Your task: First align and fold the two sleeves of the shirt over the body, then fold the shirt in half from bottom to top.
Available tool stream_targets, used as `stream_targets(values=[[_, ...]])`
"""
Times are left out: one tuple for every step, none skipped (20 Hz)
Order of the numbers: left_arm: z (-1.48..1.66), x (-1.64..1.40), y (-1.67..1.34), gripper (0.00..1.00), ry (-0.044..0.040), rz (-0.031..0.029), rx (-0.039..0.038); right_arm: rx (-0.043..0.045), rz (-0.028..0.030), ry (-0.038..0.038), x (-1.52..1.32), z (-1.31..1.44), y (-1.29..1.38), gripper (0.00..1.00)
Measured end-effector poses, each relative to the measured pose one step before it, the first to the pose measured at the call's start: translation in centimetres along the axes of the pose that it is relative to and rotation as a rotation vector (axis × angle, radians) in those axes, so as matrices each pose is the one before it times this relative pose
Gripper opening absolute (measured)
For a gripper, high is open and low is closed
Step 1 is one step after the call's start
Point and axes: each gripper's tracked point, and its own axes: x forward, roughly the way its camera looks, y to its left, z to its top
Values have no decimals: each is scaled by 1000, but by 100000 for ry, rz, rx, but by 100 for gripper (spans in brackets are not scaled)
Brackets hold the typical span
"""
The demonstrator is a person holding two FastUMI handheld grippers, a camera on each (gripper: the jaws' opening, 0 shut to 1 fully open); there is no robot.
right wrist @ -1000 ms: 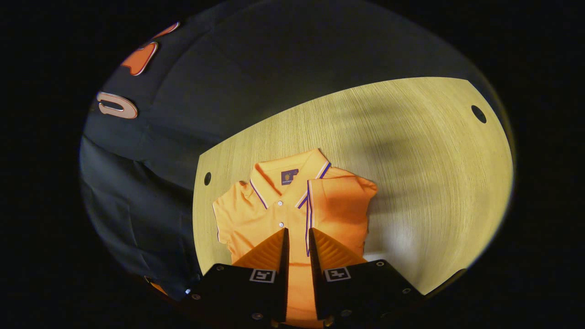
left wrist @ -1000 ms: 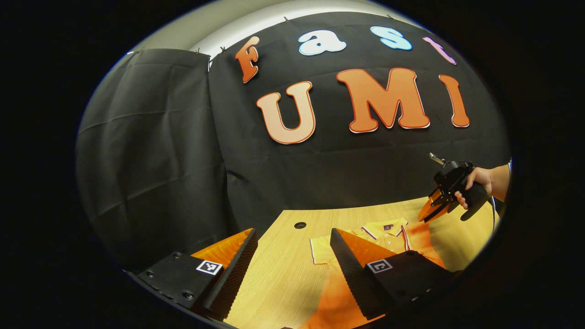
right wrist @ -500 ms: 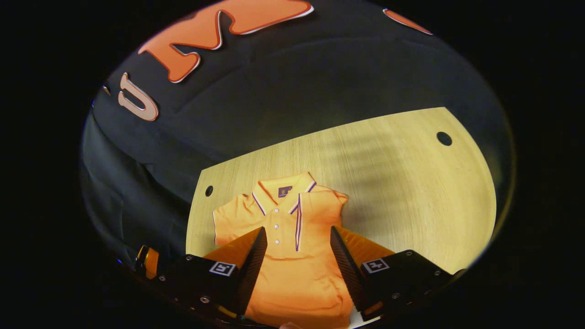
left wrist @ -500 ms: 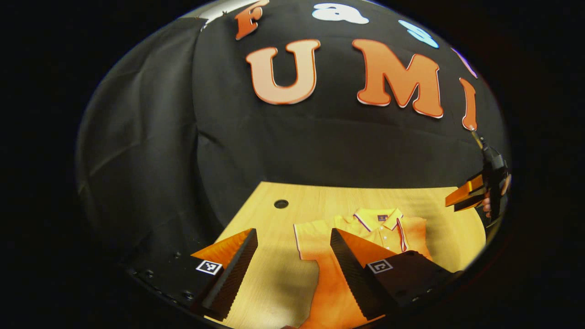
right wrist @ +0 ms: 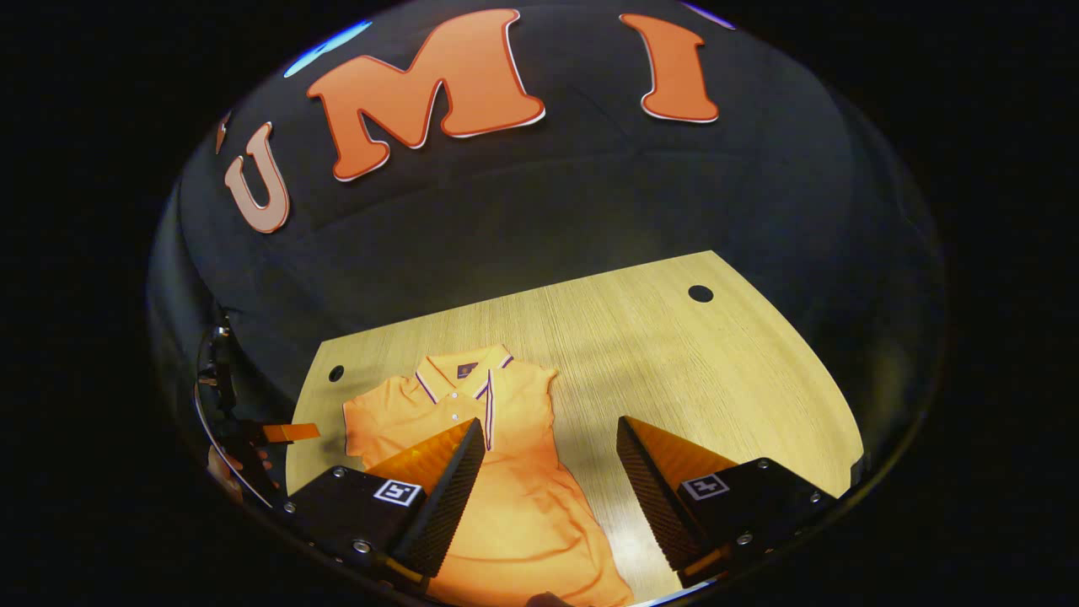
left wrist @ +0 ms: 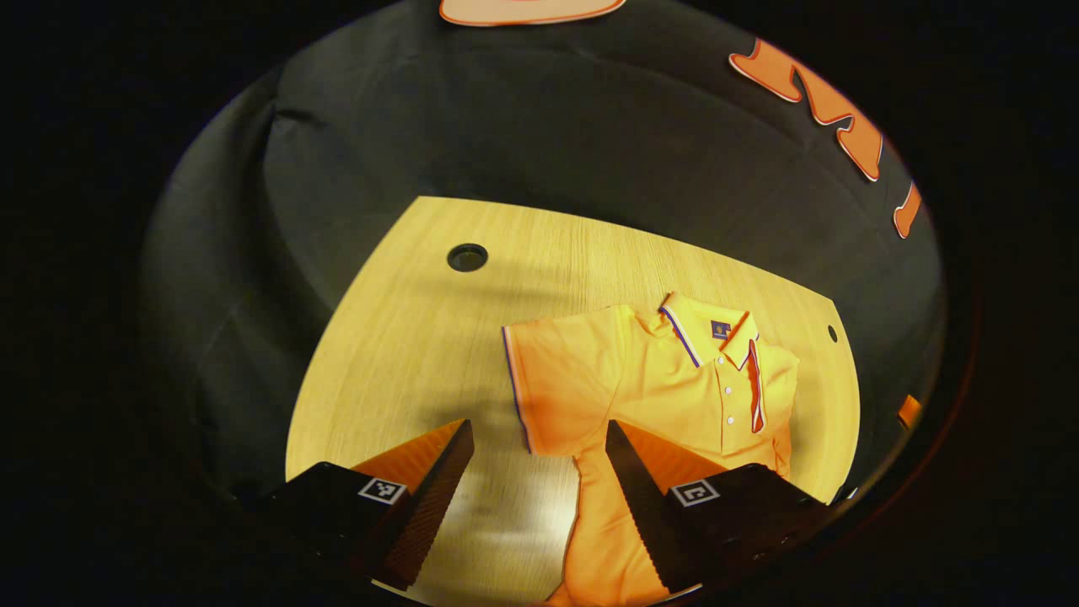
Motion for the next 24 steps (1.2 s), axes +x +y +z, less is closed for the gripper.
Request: stream_targets(values=[[263, 1354, -83, 98, 3492, -931, 782, 3339, 483, -1508, -868, -363, 227, 96], [91, 1336, 56, 98, 4312, -53, 686, 2458, -353, -86, -764, -773, -187, 96], [434, 1333, -44, 96, 2412, -800, -690, 1201, -1167, -924, -781, -603, -369, 96], [98, 997, 73, 98, 4264, -945, -607, 70, -2249, -986, -674, -454, -666, 96], [287, 1354, -173, 96, 2873, -1271, -662, -431, -1691, -708, -639, -499, -491, 96], [-47, 856, 308, 95, 3137, 1035, 535, -341, -2190, -213, -788, -473, -520, 96], [121, 1143, 309, 95, 3155, 1853, 1434, -474, -1030, -302, -699, -355, -376, 96], [-101, 778, 334, 95, 3260, 2381, 1232, -566, -1450, -629, -718, -243, -333, 96], [345, 941, -127, 95, 885, 933, 1069, -584, -1038, -478, -574, -303, -366, 96], [-305, 606, 172, 95, 3069, 2124, 848, -540, -1352, -91, -502, -211, -422, 96], [-107, 348, 532, 95, 2544, 4738, 1281, -196, -1296, 130, -388, -373, -397, 96], [144, 697, 225, 93, -373, 2518, 1568, 17, -1084, 50, -402, -226, -301, 96], [246, 42, -180, 92, -460, 582, 1144, 525, -979, -222, -303, -211, -301, 96], [23, -499, -646, 83, 1024, -438, 19, 720, -254, 16, -247, -221, -84, 96], [-88, 51, -356, 68, 1106, -983, 1565, 1000, -824, -217, -314, -163, -224, 96], [75, 228, -636, 53, 22, -1036, 80, 843, -382, -223, -306, -50, -171, 96], [-126, 172, -265, 39, 762, 792, 782, 630, -972, -60, -399, -92, -292, 96], [-292, -332, -235, 16, 1217, -549, 1599, 339, -254, -449, -335, -32, -263, 96], [115, -49, -186, 16, -2025, -2054, -452, 155, -917, -216, -286, 94, -316, 96], [240, -218, -73, 6, -188, -170, 318, 28, -606, -470, -241, 10, -261, 96], [263, -303, -177, 7, -2000, -1947, 1270, 130, -664, -114, -174, 73, -222, 97], [546, -287, 33, 7, -2472, 188, 1011, 716, -427, -239, 53, -9, -321, 97], [477, -564, -215, 7, -2094, -714, 1713, 1173, -47, -117, 158, 62, -54, 97], [343, -687, -322, 6, -1660, -471, 1639, 1690, 186, 397, -29, -175, 156, 97]])
